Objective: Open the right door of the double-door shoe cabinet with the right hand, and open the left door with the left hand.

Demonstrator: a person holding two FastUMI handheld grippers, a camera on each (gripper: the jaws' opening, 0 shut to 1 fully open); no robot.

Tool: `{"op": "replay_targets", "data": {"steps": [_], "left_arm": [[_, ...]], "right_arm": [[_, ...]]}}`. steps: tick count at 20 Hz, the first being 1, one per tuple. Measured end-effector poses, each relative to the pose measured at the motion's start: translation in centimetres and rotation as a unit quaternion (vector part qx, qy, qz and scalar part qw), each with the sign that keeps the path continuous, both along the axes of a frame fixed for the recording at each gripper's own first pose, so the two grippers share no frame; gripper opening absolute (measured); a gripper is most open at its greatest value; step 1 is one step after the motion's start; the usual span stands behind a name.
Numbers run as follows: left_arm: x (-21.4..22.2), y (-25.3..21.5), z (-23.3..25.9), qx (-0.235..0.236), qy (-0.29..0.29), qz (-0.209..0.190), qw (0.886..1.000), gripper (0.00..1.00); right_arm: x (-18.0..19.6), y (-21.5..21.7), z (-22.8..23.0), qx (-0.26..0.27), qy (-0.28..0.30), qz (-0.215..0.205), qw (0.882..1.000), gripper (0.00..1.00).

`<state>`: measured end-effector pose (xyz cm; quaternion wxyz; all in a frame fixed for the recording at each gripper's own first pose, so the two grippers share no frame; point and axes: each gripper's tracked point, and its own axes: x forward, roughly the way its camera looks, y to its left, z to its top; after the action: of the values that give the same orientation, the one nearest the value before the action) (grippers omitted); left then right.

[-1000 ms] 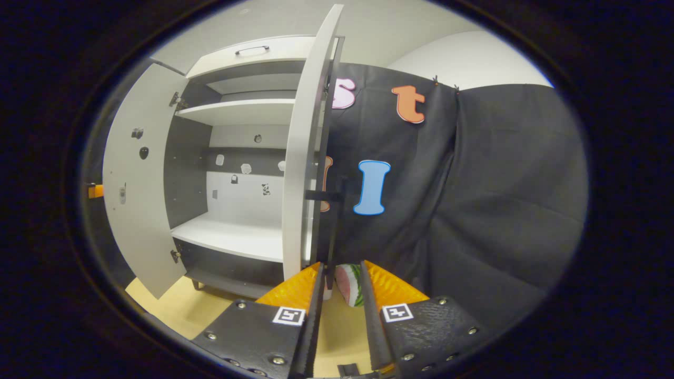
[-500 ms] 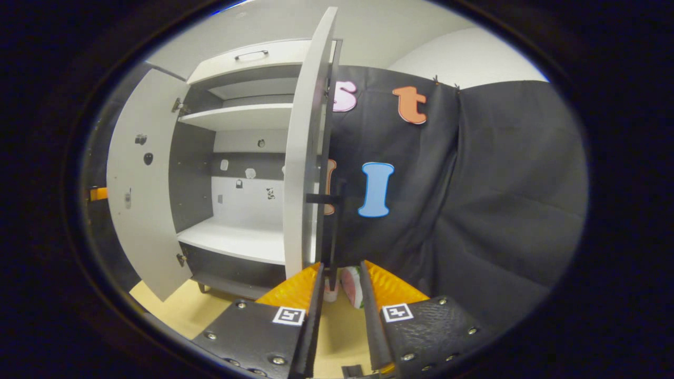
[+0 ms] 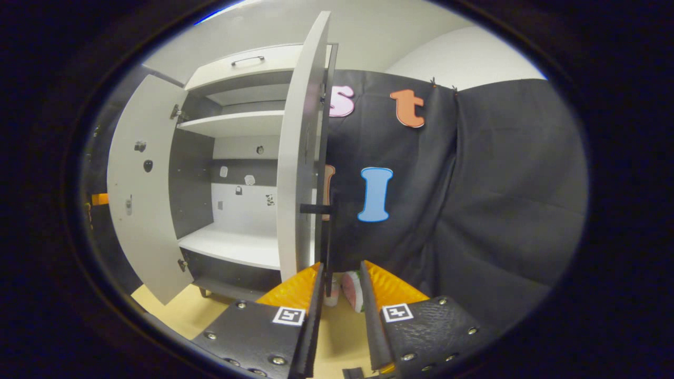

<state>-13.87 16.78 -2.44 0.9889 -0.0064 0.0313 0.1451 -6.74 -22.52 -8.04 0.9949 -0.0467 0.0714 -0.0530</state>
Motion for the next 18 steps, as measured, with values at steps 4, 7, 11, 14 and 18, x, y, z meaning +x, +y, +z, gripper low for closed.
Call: {"op": "replay_targets", "data": {"steps": [4, 7, 11, 14, 18], "left_arm": [[-0.6, 0.7, 0.0, -0.005, -0.001, 0.019, 1.000, 0.80], [-0.9, 0.6, 0.1, -0.005, 0.000, 0.021, 1.000, 0.90], [-2.0, -0.9, 1.2, 0.006, -0.001, 0.016, 1.000, 0.90], [-3.1, -2.6, 2.6, 0.015, -0.007, 0.020, 1.000, 0.90], [-3.7, -6.1, 5.5, 0.009, -0.034, 0.013, 0.999, 0.90]], "right_arm": [[0.5, 0.2, -0.1, 0.002, 0.003, 0.006, 1.000, 0.31], [0.6, 0.5, -0.2, 0.003, 0.004, 0.011, 1.000, 0.31], [0.5, 0.9, 0.0, 0.007, 0.003, 0.019, 1.000, 0.31], [0.1, 1.4, 0.5, 0.011, 0.000, 0.025, 1.000, 0.39], [-0.5, 2.0, 2.4, 0.025, -0.009, 0.030, 0.999, 0.39]]}}
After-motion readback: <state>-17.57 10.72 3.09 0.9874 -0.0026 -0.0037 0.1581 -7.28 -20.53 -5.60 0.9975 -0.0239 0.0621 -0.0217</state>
